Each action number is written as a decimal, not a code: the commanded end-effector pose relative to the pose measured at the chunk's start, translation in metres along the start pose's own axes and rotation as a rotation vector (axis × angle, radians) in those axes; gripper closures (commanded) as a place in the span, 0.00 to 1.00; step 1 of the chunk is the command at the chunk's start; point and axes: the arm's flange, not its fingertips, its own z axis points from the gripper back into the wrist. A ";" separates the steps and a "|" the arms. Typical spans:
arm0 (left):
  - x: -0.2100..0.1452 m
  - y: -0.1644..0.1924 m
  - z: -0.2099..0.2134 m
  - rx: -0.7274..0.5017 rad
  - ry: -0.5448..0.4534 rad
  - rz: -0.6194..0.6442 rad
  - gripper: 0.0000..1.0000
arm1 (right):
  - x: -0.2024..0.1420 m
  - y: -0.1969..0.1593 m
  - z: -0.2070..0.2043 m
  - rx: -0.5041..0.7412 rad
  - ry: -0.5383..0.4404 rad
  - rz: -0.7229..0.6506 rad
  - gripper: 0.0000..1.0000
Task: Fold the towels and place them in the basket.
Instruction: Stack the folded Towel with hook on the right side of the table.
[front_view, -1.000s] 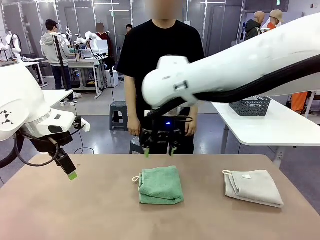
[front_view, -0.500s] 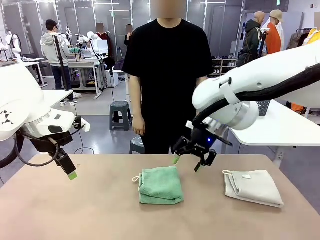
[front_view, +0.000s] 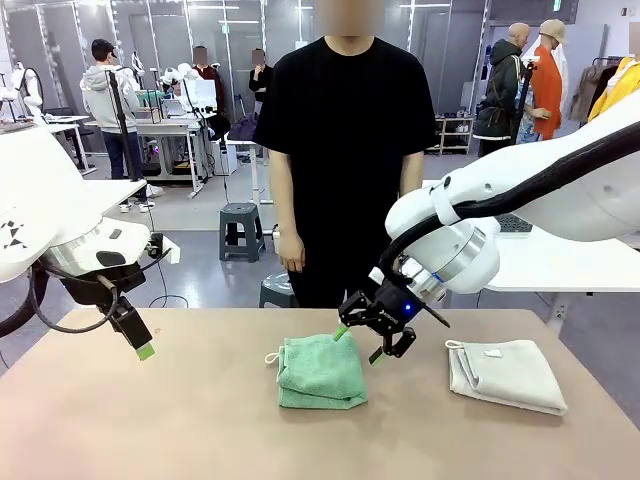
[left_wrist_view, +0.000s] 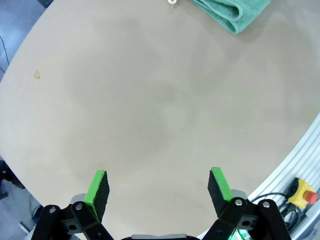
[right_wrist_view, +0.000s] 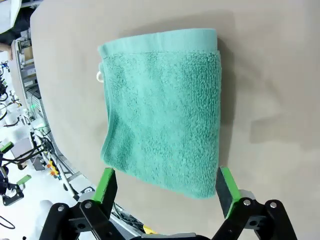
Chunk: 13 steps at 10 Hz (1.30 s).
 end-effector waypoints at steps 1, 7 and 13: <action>0.002 0.001 0.001 0.013 0.007 0.007 0.00 | 0.010 -0.006 -0.009 0.031 -0.007 -0.006 0.00; 0.002 0.001 0.001 0.013 0.007 0.007 0.00 | 0.032 -0.022 -0.037 0.025 0.004 0.031 0.00; 0.002 0.001 0.001 0.013 0.007 0.007 0.00 | 0.034 -0.016 -0.049 0.044 0.021 0.035 0.60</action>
